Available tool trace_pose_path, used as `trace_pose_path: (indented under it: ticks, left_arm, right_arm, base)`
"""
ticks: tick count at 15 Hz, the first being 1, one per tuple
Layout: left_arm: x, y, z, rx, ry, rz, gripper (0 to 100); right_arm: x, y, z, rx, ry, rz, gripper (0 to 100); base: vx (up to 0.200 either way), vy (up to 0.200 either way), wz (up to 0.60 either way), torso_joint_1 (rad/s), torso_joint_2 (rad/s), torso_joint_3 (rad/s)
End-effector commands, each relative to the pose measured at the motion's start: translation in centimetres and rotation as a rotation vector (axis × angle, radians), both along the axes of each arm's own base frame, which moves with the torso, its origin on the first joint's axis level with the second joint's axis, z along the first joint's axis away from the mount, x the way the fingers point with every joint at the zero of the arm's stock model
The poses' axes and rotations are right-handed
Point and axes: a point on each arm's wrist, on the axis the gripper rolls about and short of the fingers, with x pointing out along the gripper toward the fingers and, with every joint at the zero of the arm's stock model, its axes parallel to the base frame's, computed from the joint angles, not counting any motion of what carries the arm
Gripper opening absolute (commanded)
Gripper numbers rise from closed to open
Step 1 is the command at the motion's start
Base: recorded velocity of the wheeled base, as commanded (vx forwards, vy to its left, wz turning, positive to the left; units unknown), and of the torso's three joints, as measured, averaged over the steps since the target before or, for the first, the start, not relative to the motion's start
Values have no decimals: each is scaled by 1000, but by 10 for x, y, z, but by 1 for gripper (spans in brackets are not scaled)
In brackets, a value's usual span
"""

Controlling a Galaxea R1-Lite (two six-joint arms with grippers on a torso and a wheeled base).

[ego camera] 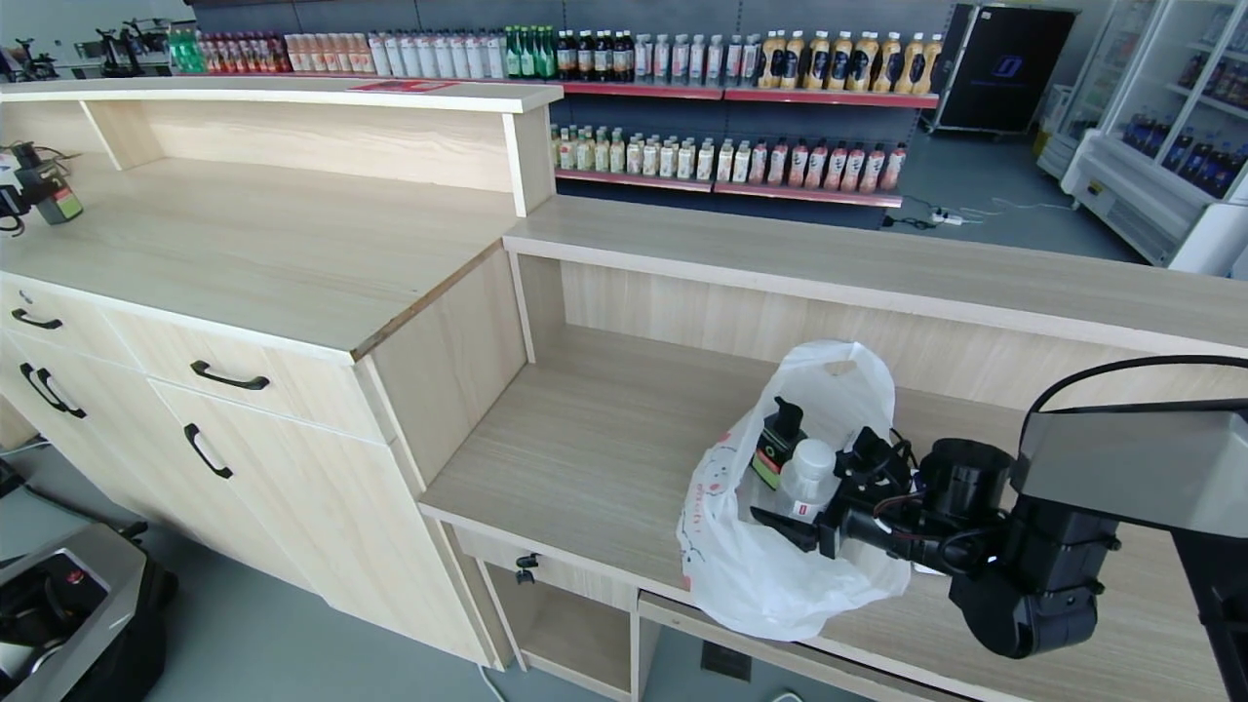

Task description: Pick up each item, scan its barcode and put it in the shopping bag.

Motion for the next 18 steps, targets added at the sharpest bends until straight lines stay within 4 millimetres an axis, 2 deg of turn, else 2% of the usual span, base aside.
trace_pose_path:
  ticks: [1, 4, 10, 13, 14, 15, 18]
  left_arm:
    - [0, 0, 0, 0, 0, 0, 100]
    - [0, 0, 0, 0, -1, 0, 100]
    - [0, 0, 0, 0, 0, 0, 100]
    - [0, 0, 0, 0, 0, 0, 100]
    - [0, 0, 0, 0, 0, 0, 100]
    - [0, 0, 0, 0, 0, 0, 100]
    - [0, 0, 0, 0, 0, 0, 100]
  right_arm:
    - [1, 0, 12, 4, -41, 0, 100]
    - [3, 0, 20, -13, -92, -5, 100]
    - [3, -22, 27, -174, -152, -27, 100]
    - [2, -24, 37, -170, -164, -36, 100]
    - [0, -26, 50, -132, -162, -46, 100]
    - [-1, -25, 54, -105, -147, -49, 100]
    - [-4, -24, 58, -91, -136, -48, 100]
  base:
    - [0, 0, 0, 0, 0, 0]
    - [0, 0, 0, 0, 0, 0]
    - [0, 0, 0, 0, 0, 0]
    - [0, 0, 0, 0, 0, 0]
    - [0, 0, 0, 0, 0, 0]
    - [0, 0, 0, 0, 0, 0]
    - [0, 0, 0, 0, 0, 0]
